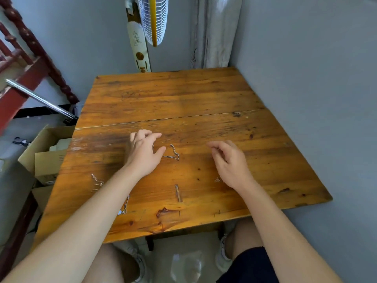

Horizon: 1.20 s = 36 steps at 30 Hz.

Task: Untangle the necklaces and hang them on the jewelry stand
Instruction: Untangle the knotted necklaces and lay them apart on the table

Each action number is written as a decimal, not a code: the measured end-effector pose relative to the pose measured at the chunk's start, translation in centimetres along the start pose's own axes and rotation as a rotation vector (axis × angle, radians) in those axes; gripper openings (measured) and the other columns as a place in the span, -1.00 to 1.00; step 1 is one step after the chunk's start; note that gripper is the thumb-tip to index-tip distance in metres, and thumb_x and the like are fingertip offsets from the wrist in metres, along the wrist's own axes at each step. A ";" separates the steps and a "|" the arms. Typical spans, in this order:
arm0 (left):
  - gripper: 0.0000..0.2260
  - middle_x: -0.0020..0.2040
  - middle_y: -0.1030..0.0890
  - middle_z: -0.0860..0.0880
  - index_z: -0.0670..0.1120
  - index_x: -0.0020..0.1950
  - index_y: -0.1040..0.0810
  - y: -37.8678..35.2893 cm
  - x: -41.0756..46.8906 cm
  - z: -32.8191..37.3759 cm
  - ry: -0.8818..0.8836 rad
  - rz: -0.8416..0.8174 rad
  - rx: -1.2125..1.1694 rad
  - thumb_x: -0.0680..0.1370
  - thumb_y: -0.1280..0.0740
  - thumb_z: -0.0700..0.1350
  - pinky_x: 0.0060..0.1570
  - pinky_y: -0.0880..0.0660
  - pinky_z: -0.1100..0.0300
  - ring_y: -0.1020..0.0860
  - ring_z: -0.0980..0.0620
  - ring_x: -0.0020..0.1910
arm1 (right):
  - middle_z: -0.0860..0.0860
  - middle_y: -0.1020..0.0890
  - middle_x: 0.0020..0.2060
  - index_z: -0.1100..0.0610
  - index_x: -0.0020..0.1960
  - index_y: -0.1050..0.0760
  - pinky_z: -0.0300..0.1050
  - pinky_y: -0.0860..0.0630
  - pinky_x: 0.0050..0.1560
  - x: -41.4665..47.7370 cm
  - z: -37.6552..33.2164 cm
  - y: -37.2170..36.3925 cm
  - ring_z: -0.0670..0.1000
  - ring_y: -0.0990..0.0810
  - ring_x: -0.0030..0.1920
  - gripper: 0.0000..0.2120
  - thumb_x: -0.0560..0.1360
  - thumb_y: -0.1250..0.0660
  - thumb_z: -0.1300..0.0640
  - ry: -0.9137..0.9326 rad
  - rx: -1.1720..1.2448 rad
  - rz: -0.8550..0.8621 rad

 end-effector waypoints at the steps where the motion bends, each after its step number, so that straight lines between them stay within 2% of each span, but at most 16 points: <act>1: -0.60 0.31 -0.44 -0.02 0.03 0.39 -0.49 -0.1 -0.6 1.1 -0.040 0.021 0.001 0.56 -0.33 0.06 0.30 -0.26 0.01 -0.28 -0.06 0.31 | -0.05 -0.57 0.09 0.04 0.26 -0.59 -0.16 -0.45 0.23 -0.6 0.7 1.1 -0.08 -0.54 0.13 -0.75 0.65 -0.22 0.17 -0.046 -0.003 0.059; 3: -0.64 0.26 -0.48 0.00 0.01 0.35 -0.52 -0.8 -2.1 3.4 -0.125 0.013 -0.058 0.56 -0.34 0.04 0.26 -0.27 0.05 -0.31 -0.04 0.27 | -0.03 -0.55 0.09 0.02 0.26 -0.57 -0.11 -0.43 0.26 -2.0 2.4 3.0 -0.04 -0.53 0.17 -0.74 0.65 -0.20 0.16 -0.148 -0.065 0.119; 5: -0.67 0.19 -0.51 0.00 0.00 0.31 -0.55 -1.9 -3.6 5.5 -0.177 -0.059 -0.151 0.57 -0.33 0.04 0.21 -0.30 0.09 -0.35 -0.01 0.22 | -0.04 -0.52 0.07 0.02 0.27 -0.57 -0.11 -0.44 0.21 -3.5 3.8 4.0 0.00 -0.53 0.14 -0.74 0.65 -0.22 0.13 -0.200 -0.166 0.131; 7: -0.70 0.15 -0.54 0.01 0.00 0.28 -0.57 -3.1 -5.1 7.3 -0.201 -0.128 -0.238 0.58 -0.31 0.04 0.22 -0.32 0.10 -0.38 0.02 0.20 | -0.05 -0.49 0.05 0.05 0.27 -0.58 -0.18 -0.40 0.17 -4.6 4.4 4.3 -0.01 -0.53 0.10 -0.74 0.63 -0.24 0.16 -0.184 -0.187 0.124; 9: -0.71 0.11 -0.55 0.04 0.01 0.27 -0.58 -4.2 -6.3 8.7 -0.216 -0.161 -0.277 0.59 -0.30 0.04 0.19 -0.36 0.12 -0.40 0.06 0.17 | -0.06 -0.47 0.07 0.06 0.29 -0.58 -0.18 -0.38 0.23 -5.4 4.5 4.3 -0.05 -0.50 0.12 -0.70 0.60 -0.26 0.20 -0.163 -0.157 0.101; 12: -0.69 0.06 -0.55 0.08 0.08 0.26 -0.58 -5.5 -7.5 10.5 -0.250 -0.135 -0.216 0.56 -0.30 0.13 0.09 -0.30 0.17 -0.40 0.06 0.12 | -0.08 -0.45 0.12 0.06 0.33 -0.56 -0.17 -0.37 0.29 -6.0 4.9 4.7 -0.07 -0.47 0.16 -0.66 0.57 -0.29 0.17 -0.184 -0.122 0.076; 15: -0.59 0.00 -0.51 0.11 0.19 0.25 -0.57 -6.5 -8.2 11.4 -0.234 -0.079 -0.126 0.48 -0.28 0.31 0.07 -0.32 0.11 -0.37 0.07 0.06 | -0.09 -0.45 0.14 0.06 0.32 -0.57 -0.14 -0.37 0.31 -6.2 5.3 4.9 -0.07 -0.47 0.19 -0.64 0.52 -0.36 0.13 -0.173 -0.125 0.068; 17: -0.57 -0.03 -0.47 0.10 0.24 0.23 -0.57 -7.0 -8.4 11.6 -0.212 -0.051 -0.068 0.45 -0.27 0.37 0.06 -0.32 0.06 -0.36 0.05 0.03 | -0.08 -0.44 0.13 0.04 0.30 -0.59 -0.17 -0.34 0.30 -6.3 5.4 4.7 -0.07 -0.44 0.21 -0.63 0.49 -0.41 0.11 -0.147 -0.136 0.050; 20: -0.73 -0.11 -0.48 0.09 0.24 0.11 -0.65 -7.2 -8.6 11.9 -0.221 0.009 -0.057 0.49 -0.31 0.26 -0.02 -0.32 0.04 -0.38 0.02 -0.03 | -0.05 -0.44 0.10 -0.01 0.20 -0.65 -0.21 -0.31 0.25 -6.3 5.4 4.3 -0.07 -0.42 0.21 -0.72 0.49 -0.45 0.09 -0.081 -0.145 0.048; 23: -0.84 -0.13 -0.52 0.09 0.14 0.03 -0.69 -6.9 -8.6 11.8 -0.219 0.036 -0.111 0.52 -0.38 0.11 -0.07 -0.36 0.05 -0.41 0.02 -0.06 | -0.03 -0.47 0.05 -0.06 0.05 -0.68 -0.20 -0.31 0.19 -6.3 5.6 4.4 -0.06 -0.41 0.17 -0.85 0.50 -0.46 0.09 -0.035 -0.157 0.084; 27: -0.89 -0.10 -0.55 0.03 -0.06 0.00 -0.68 -6.1 -9.5 9.2 -0.218 0.062 -0.126 0.55 -0.38 -0.08 -0.11 -0.47 0.08 -0.44 0.02 -0.06 | -0.08 -0.50 0.02 -0.02 0.05 -0.65 -0.12 -0.36 0.14 -6.5 5.6 3.9 -0.07 -0.37 0.12 -0.89 0.54 -0.42 0.05 0.006 -0.229 0.087; 30: -0.92 -0.07 -0.53 0.07 -0.06 -0.03 -0.62 -4.8 -9.9 7.2 -0.148 0.042 -0.311 0.58 -0.32 -0.13 -0.07 -0.41 0.30 -0.46 0.09 -0.03 | -0.09 -0.52 0.01 -0.01 0.09 -0.62 -0.07 -0.38 0.11 -6.6 5.2 3.7 -0.06 -0.38 0.08 -0.86 0.58 -0.35 0.00 0.056 -0.304 0.081; 32: -0.91 -0.07 -0.54 0.11 -0.02 -0.02 -0.58 -4.1 -10.0 6.5 -0.058 -0.016 -0.510 0.60 -0.29 -0.11 -0.13 -0.37 0.44 -0.49 0.21 -0.07 | -0.12 -0.55 0.00 -0.05 0.10 -0.58 -0.05 -0.34 0.09 -6.6 4.9 3.6 -0.07 -0.39 0.07 -0.85 0.62 -0.28 -0.03 0.063 -0.331 0.062; 34: -0.91 -0.12 -0.59 0.13 0.02 0.00 -0.58 -3.5 -10.1 5.8 0.033 -0.039 -0.703 0.61 -0.28 -0.07 -0.20 -0.41 0.42 -0.52 0.24 -0.18 | -0.16 -0.56 -0.01 -0.08 0.10 -0.55 -0.07 -0.27 0.06 -6.6 4.7 3.4 -0.09 -0.40 0.06 -0.86 0.63 -0.24 -0.06 0.059 -0.331 0.047; 36: -0.90 -0.11 -0.63 0.12 0.04 0.01 -0.59 -3.3 -10.1 4.9 0.111 -0.003 -0.850 0.61 -0.27 -0.07 -0.12 -0.47 0.29 -0.55 0.22 -0.15 | -0.19 -0.56 -0.03 -0.10 0.08 -0.53 -0.08 -0.26 0.06 -6.6 4.6 3.3 -0.10 -0.42 0.05 -0.86 0.64 -0.21 -0.06 0.053 -0.302 0.049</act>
Point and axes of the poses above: each hand's wrist, its own x-axis towards the middle knuckle, its own y-axis out of the back of the hand, z = x × y, the point moved 5 cm from there along x, towards the middle knuckle
